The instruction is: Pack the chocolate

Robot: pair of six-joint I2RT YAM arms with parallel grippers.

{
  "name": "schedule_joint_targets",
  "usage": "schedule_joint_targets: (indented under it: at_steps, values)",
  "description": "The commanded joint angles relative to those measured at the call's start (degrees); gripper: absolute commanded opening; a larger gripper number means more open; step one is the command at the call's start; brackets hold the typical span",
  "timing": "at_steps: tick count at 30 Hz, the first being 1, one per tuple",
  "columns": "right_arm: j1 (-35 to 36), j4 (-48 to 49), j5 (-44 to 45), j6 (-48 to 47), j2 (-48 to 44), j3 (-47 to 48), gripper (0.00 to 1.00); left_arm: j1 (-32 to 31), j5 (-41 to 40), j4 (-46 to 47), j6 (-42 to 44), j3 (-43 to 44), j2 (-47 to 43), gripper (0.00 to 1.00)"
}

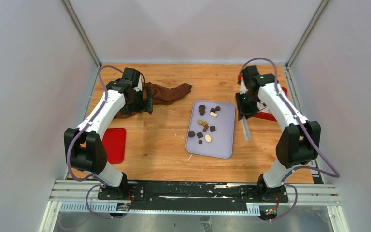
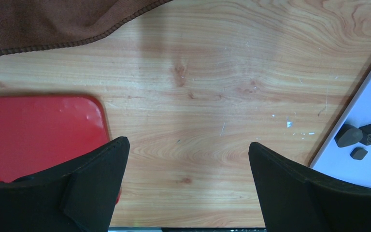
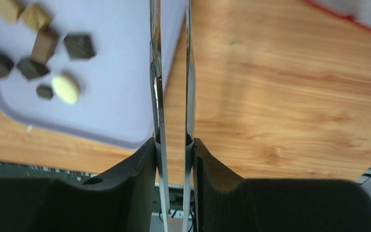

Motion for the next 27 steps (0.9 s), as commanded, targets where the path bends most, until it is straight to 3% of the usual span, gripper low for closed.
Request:
schedule_joint_targets:
  at_steps: [1, 9, 15, 27]
  values:
    - [8.49, -5.47, -3.45, -0.29, -1.69, -5.02, 0.29, 0.22, -0.08, -0.24, -0.54, 0.72, -1.73, 1.00]
    - [17.54, -6.55, -2.87, 0.82, 1.51, -10.09, 0.36, 0.22, 0.57, -0.16, -1.16, -0.55, -2.32, 1.00]
    - [20.56, -6.23, -1.23, 1.72, 6.14, -8.06, 0.37, 0.22, 0.12, -0.24, -0.73, -1.02, -3.56, 1.00]
    - [23.58, -5.68, -1.85, 3.30, 5.45, -8.72, 0.40, 0.22, -0.68, -0.24, -0.19, -2.80, -5.27, 1.00]
